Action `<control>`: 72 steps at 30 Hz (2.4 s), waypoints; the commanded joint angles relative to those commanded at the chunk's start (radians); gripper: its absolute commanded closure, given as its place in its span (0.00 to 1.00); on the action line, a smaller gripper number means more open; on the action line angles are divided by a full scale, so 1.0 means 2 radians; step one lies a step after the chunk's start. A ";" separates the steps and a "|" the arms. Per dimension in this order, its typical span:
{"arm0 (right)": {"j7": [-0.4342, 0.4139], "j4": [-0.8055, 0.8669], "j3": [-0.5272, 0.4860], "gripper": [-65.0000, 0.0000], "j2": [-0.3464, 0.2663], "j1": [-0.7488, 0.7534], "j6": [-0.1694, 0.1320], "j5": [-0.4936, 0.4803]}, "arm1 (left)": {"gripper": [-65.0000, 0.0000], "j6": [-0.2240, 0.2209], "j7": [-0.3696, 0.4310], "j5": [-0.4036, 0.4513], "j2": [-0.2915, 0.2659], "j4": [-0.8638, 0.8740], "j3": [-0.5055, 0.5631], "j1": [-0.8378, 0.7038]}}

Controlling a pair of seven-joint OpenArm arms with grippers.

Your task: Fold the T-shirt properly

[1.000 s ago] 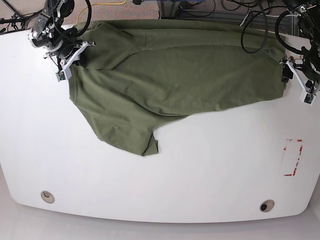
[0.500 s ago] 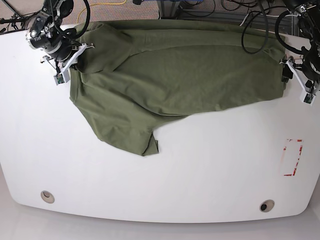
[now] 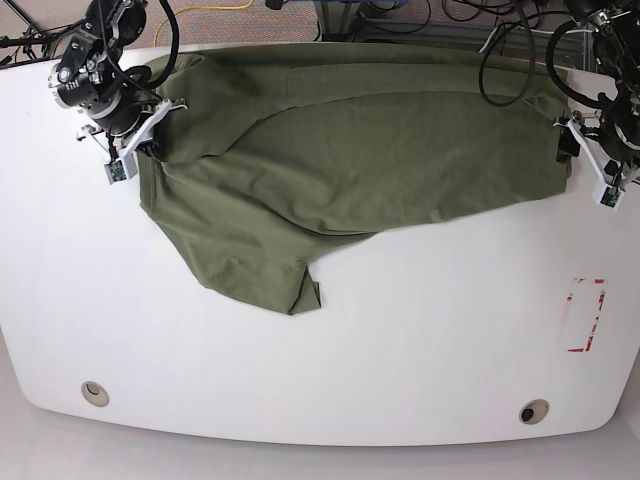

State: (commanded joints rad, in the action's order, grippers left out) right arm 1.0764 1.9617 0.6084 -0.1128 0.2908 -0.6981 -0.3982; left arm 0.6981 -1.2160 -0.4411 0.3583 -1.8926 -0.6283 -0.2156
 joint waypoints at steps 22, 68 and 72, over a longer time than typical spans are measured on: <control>0.000 -0.002 0.000 1.00 0.000 -0.012 0.000 0.005 | 0.26 0.000 0.000 0.001 0.000 0.001 0.000 0.000; -0.003 -0.064 -0.081 1.00 -0.032 -0.091 0.000 0.000 | 0.26 0.000 0.000 0.001 0.000 0.019 0.001 0.001; -0.003 -0.064 -0.097 1.00 -0.032 -0.094 0.000 0.000 | 0.26 0.000 0.000 0.001 0.002 0.034 0.001 0.002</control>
State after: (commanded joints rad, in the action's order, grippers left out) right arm 1.0702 1.8328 0.4150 -0.1772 0.1036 -0.6981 -0.3982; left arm 0.6981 -1.2160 -0.4396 0.3613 -1.8251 -0.6268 -0.2110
